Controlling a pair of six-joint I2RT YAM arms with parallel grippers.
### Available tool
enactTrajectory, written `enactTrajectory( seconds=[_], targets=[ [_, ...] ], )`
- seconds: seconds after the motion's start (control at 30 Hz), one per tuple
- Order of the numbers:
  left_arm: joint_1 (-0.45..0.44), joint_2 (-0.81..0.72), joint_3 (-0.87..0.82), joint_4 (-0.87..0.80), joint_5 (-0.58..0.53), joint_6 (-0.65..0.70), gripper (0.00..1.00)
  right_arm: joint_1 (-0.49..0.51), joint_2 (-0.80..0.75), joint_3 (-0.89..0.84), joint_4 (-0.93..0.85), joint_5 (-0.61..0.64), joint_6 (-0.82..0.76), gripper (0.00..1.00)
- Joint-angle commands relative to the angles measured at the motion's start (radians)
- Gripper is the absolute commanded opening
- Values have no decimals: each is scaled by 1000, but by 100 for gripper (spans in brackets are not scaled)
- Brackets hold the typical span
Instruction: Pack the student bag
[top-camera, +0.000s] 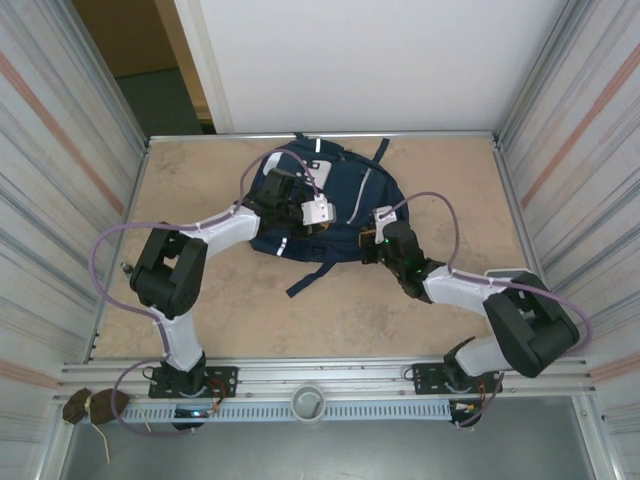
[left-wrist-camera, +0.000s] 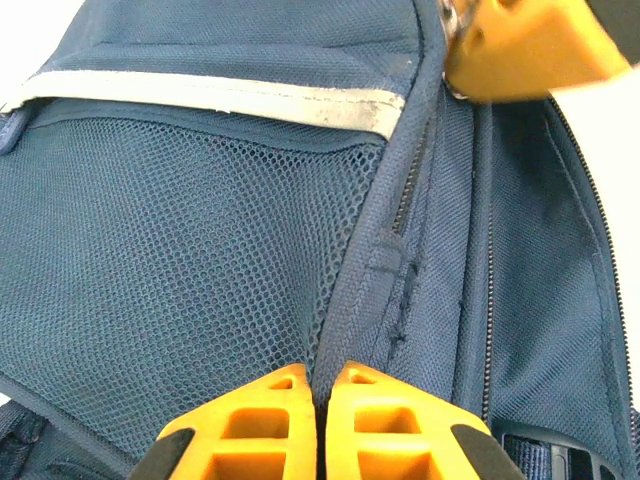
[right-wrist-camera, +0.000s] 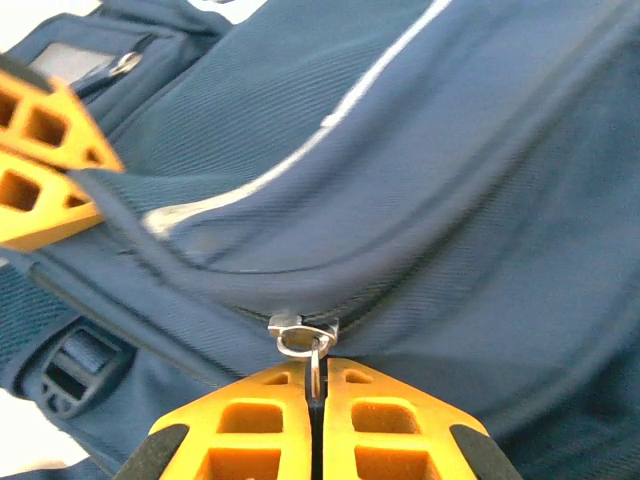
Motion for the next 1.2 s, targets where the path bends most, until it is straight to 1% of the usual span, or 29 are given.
enactTrajectory(
  seconds=[0.0,0.1,0.17,0.2,0.27,0.33,0.37,0.47,0.57,0.63,0.7,0.73,0.83,0.93,0.97,1.03,1.07,1.17],
  targets=[
    [31,-45,-17,-50,-1,14,2,-74,-68,-16,-134,34,0,0],
    [31,-44,-18,-51,15,20,2,-104,-87,-5,-161,-32,-12,0],
    [24,-52,-18,-59,39,18,6,-104,-95,0,-159,-85,-29,0],
    [17,-59,-19,-59,38,17,14,-103,-100,1,-157,-104,-30,0],
    [-12,-77,-19,-71,19,20,34,-99,-111,4,-150,-145,-27,0],
    [-44,-94,-19,-85,-8,27,48,-90,-123,7,-145,-175,-20,0],
    [-62,-107,-23,-85,-27,30,53,-84,-129,11,-145,-191,-16,0],
    [-115,-131,-31,-65,-92,44,61,-62,-145,23,-144,-219,-6,0],
    [-171,-124,-17,-62,-178,82,63,-35,-156,34,-141,-238,6,0],
    [-189,-110,-5,-47,-209,91,63,-17,-164,37,-135,-248,13,0],
    [-190,-99,2,-27,-211,88,59,0,-176,38,-131,-251,18,0],
    [-190,-94,5,-22,-213,89,55,6,-182,34,-127,-251,20,0],
    [-183,-93,1,1,-211,94,38,9,-201,16,-124,-243,24,0],
    [-157,-121,-29,21,-143,102,18,1,-217,7,-161,-205,3,0],
    [-144,-136,-45,32,-104,106,14,-10,-222,6,-182,-192,-5,0],
    [-114,-169,-84,55,-28,104,10,-44,-225,17,-238,-167,-21,0],
    [-102,-182,-101,71,-8,95,9,-71,-221,30,-275,-163,-24,0],
    [-52,-221,-138,79,66,78,8,-177,-181,79,-382,-188,-17,0]
  ],
)
